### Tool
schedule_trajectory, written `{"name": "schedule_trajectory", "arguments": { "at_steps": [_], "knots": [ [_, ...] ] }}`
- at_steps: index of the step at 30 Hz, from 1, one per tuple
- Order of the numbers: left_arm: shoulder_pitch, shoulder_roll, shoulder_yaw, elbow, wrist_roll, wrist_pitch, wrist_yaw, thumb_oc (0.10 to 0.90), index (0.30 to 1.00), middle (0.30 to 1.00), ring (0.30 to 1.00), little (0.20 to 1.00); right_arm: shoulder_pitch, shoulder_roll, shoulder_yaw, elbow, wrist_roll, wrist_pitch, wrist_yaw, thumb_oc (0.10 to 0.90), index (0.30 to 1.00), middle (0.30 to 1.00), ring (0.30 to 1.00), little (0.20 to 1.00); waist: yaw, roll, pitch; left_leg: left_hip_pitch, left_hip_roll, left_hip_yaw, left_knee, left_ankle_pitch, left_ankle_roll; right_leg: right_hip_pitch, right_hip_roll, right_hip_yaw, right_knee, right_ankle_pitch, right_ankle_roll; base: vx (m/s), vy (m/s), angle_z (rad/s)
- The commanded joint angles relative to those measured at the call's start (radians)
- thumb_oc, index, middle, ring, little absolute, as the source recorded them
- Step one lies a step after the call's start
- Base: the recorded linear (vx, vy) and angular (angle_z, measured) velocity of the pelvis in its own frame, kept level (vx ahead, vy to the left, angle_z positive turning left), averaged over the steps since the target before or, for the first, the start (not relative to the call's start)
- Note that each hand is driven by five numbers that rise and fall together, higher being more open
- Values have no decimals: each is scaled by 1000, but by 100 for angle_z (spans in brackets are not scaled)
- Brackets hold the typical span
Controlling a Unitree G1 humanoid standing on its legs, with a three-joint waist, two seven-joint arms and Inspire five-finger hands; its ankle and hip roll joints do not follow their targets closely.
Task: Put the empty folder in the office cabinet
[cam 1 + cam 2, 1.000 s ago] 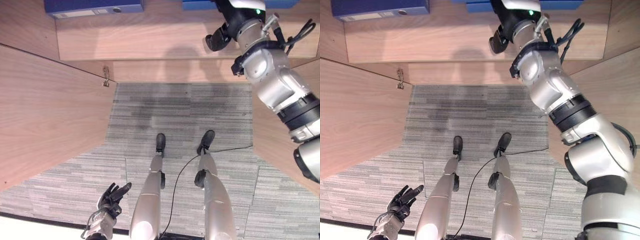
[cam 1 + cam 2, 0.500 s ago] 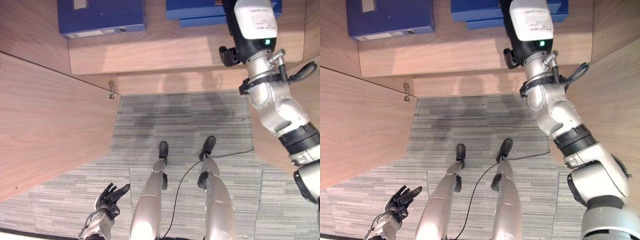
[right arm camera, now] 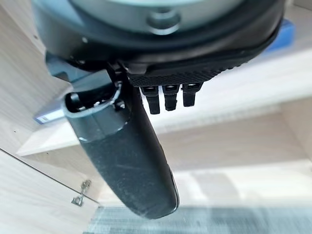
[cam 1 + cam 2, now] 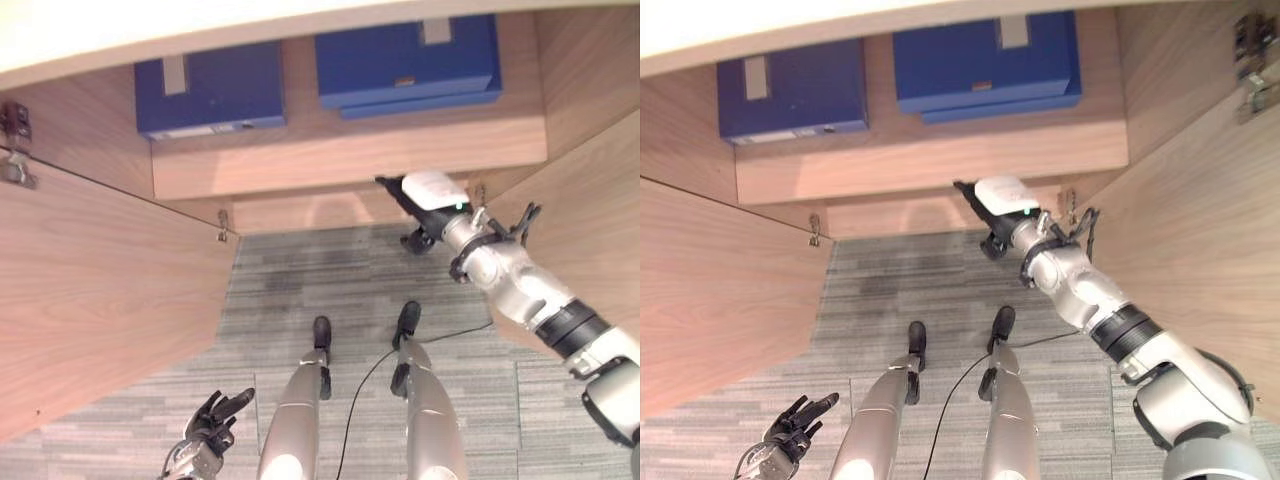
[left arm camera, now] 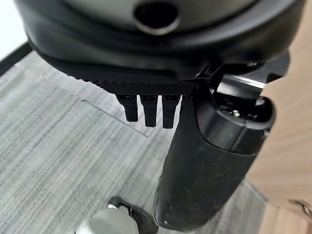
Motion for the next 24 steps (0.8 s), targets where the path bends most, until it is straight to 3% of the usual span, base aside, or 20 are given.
{"name": "schedule_trajectory", "arguments": {
  "at_steps": [1, 6, 10, 24],
  "knots": [
    [127, 42, -26, 73, 44, 6, -6, 800, 900, 900, 900, 900, 56, 66, -37, 6, 106, -39, -15, 800, 900, 900, 900, 900, -16, -28, -111, 69, -9, -10, 30, -155, 5, 85, -30, 26, -12, -105, 97, 65, 62, -18],
    [118, 26, -46, 89, 84, 9, -12, 800, 900, 900, 900, 900, 171, 137, -88, 84, 172, -39, -6, 800, 900, 900, 900, 900, -18, -39, -138, 168, -20, 7, 15, -173, 21, 190, -34, 25, -41, -102, 110, 67, 50, -15],
    [119, 20, -58, 107, 125, 14, -15, 800, 900, 900, 900, 900, 265, 193, -117, 166, 200, -33, 7, 800, 900, 900, 900, 900, -20, -49, -193, 257, -33, 20, -17, -182, 35, 271, -40, 20, -79, -97, 121, 98, 32, -9],
    [162, 10, -63, 147, 231, 28, -25, 800, 900, 900, 900, 900, 420, 250, -151, 261, 225, -24, 39, 800, 900, 900, 900, 900, -7, -60, -309, 399, -29, 26, -100, -190, 39, 394, -24, -8, -128, -122, 122, 102, -7, -2]
  ]
}}
